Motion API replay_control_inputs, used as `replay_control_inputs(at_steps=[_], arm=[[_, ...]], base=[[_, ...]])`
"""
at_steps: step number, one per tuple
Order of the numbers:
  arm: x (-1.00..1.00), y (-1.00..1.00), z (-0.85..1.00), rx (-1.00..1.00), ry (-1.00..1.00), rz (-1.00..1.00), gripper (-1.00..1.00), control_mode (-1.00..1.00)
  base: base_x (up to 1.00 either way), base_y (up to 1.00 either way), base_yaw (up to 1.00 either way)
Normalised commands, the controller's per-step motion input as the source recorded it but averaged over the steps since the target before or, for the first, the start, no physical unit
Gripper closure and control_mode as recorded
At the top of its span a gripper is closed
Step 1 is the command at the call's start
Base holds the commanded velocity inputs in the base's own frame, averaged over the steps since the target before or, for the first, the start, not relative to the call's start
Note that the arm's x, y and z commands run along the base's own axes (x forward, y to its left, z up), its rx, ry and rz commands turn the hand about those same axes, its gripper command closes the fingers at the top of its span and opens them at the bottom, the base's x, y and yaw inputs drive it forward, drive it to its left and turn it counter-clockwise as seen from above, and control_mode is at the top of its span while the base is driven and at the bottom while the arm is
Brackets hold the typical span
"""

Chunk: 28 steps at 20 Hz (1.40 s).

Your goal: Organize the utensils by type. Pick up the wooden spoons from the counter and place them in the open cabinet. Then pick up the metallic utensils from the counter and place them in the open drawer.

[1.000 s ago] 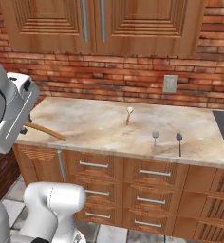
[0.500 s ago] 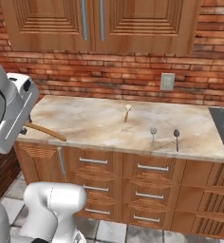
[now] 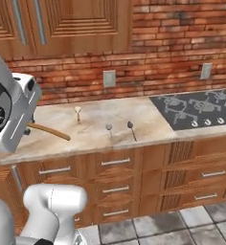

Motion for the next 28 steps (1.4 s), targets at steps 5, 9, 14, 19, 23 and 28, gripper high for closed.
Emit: replay_control_inputs(at_steps=[5, 9, 14, 19, 23, 28], arm=[[0.0, 0.0, 0.0, 0.0, 0.0, 0.0, 1.0, 1.0], [0.0, 0.0, 0.0, 0.0, 0.0, 0.0, 1.0, 1.0], [0.0, 0.0, 0.0, 0.0, 0.0, 0.0, 1.0, 1.0], [0.0, 0.0, 0.0, 0.0, 0.0, 0.0, 1.0, 1.0], [0.0, 0.0, 0.0, 0.0, 0.0, 0.0, 1.0, 1.0], [0.0, 0.0, 0.0, 0.0, 0.0, 0.0, 1.0, 1.0]], base=[[0.0, 0.0, -0.94], [0.0, -0.06, -0.89], [0.0, -0.39, -0.77], [0.0, -0.56, -0.45], [-0.04, -0.6, -0.2], [-0.18, -0.39, -0.12]])
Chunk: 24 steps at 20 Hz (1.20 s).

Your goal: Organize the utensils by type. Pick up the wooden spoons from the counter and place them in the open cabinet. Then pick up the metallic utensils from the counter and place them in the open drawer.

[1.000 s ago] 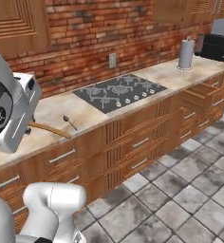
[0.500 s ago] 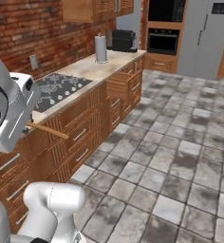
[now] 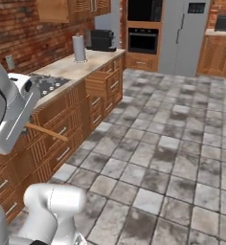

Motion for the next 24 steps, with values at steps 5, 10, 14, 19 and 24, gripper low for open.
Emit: replay_control_inputs(at_steps=[5, 10, 14, 19, 24], arm=[[0.0, 0.0, 0.0, 0.0, 0.0, 0.0, 1.0, 1.0], [0.0, 0.0, 0.0, 0.0, 0.0, 0.0, 1.0, 1.0], [0.0, 0.0, 0.0, 0.0, 0.0, 0.0, 1.0, 1.0], [0.0, 0.0, 0.0, 0.0, 0.0, 0.0, 1.0, 1.0], [0.0, 0.0, 0.0, 0.0, 0.0, 0.0, 1.0, 1.0]], base=[[-0.2, -0.34, -0.14], [0.04, -0.05, -0.25], [0.01, -0.14, -0.33], [0.0, -0.08, -0.13], [0.16, 0.0, 0.0]])
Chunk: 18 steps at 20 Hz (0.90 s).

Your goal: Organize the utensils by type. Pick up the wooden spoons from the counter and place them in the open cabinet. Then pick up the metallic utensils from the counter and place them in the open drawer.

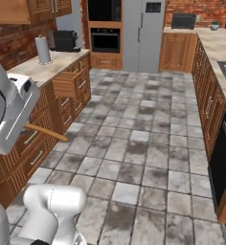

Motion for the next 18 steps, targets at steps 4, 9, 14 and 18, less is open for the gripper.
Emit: replay_control_inputs(at_steps=[4, 9, 14, 18], arm=[[0.0, 0.0, 0.0, 0.0, 0.0, 0.0, 1.0, 1.0], [0.0, 0.0, 0.0, 0.0, 0.0, 0.0, 1.0, 1.0], [0.0, 0.0, 0.0, 0.0, 0.0, 0.0, 1.0, 1.0], [0.0, 0.0, 0.0, 0.0, 0.0, 0.0, 1.0, 1.0]], base=[[0.76, -0.02, 0.0], [1.0, -0.28, 0.0], [1.0, -0.39, 0.0], [1.0, -0.52, 0.0]])
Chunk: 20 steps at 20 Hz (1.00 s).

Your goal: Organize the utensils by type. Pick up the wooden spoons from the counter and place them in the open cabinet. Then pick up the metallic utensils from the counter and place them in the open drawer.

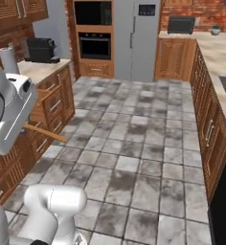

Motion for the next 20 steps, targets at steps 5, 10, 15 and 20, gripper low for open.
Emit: replay_control_inputs(at_steps=[5, 10, 15, 20], arm=[[0.0, 0.0, 0.0, 0.0, 0.0, 0.0, 1.0, 1.0], [0.0, 0.0, 0.0, 0.0, 0.0, 0.0, 1.0, 1.0], [0.0, 0.0, 0.0, 0.0, 0.0, 0.0, 1.0, 1.0], [0.0, 0.0, 0.0, 0.0, 0.0, 0.0, 1.0, 1.0]], base=[[1.0, -0.57, 0.0], [1.0, -0.62, 0.0], [1.0, -0.6, 0.0], [1.0, -0.31, -0.01]])
